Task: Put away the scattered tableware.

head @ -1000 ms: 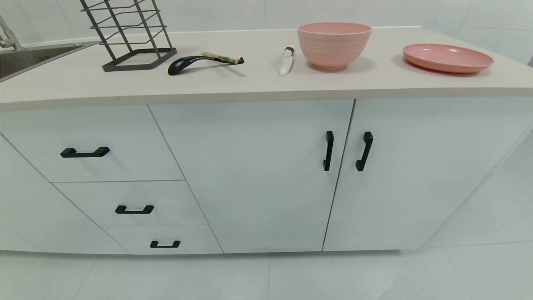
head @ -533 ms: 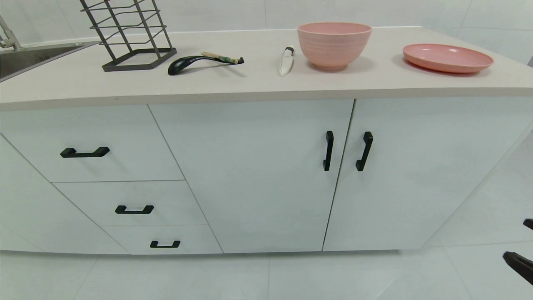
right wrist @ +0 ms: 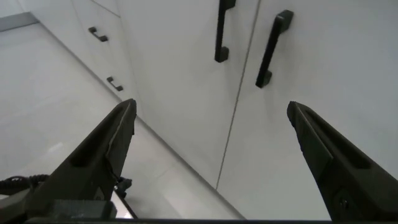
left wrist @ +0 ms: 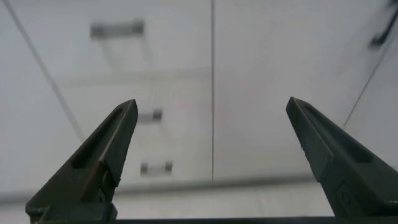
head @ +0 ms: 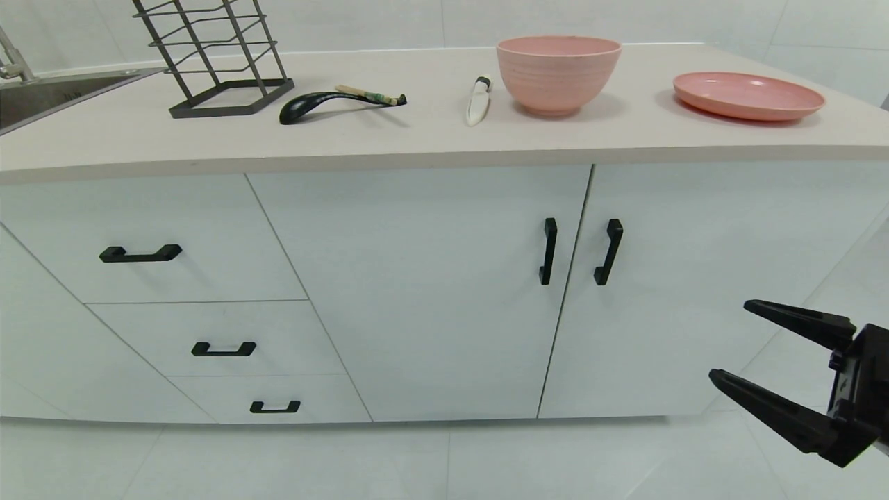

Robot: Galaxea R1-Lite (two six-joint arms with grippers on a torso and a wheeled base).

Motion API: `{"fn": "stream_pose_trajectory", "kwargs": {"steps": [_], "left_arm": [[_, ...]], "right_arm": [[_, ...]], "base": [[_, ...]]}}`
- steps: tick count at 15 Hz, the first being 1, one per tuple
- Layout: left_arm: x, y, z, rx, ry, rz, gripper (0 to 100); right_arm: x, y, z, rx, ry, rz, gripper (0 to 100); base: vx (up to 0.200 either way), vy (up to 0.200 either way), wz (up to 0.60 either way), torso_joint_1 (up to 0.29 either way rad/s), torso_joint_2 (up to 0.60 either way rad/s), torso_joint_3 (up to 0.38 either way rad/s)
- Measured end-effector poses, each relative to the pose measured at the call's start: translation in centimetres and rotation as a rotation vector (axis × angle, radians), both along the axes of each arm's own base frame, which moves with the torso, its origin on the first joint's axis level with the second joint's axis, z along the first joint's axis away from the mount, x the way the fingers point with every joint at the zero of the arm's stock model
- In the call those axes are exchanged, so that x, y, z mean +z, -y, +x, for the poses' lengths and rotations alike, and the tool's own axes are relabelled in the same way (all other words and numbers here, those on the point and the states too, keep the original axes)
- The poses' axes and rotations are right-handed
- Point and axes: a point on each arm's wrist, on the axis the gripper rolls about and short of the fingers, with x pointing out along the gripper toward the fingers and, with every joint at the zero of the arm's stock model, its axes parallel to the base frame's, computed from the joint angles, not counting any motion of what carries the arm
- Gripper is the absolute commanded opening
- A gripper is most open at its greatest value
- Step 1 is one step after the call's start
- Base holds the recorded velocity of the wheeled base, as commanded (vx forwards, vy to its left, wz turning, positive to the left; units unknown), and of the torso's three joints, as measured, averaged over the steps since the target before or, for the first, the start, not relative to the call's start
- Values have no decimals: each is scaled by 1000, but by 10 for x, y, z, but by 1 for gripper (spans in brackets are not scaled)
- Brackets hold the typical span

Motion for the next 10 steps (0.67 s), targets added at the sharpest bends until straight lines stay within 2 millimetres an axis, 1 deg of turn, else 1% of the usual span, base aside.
{"fn": "stream_pose_trajectory", "kwargs": {"steps": [1, 2, 4, 6, 8, 10], "left_arm": [[8, 1, -2, -33, 78, 10, 100], [13, 1, -4, -66, 95, 13, 100], [30, 2, -7, -116, 100, 22, 100], [54, 4, -4, -203, 80, 48, 100], [74, 6, 10, -328, 27, 95, 100], [88, 10, 32, -481, -9, 169, 100]], "right_arm": [[0, -2, 7, 25, 9, -9, 100], [0, -3, 12, 47, 33, -14, 100], [0, -5, 19, 82, 63, -14, 100], [-1, -7, 27, 99, 73, -14, 100], [-3, -8, 34, 102, 70, -20, 100], [0, -10, 43, 107, 88, -23, 100]], "base": [[0, 0, 0, 0, 0, 0], [0, 0, 0, 0, 0, 0], [0, 0, 0, 0, 0, 0], [0, 0, 0, 0, 0, 0], [0, 0, 0, 0, 0, 0], [0, 0, 0, 0, 0, 0]]}}
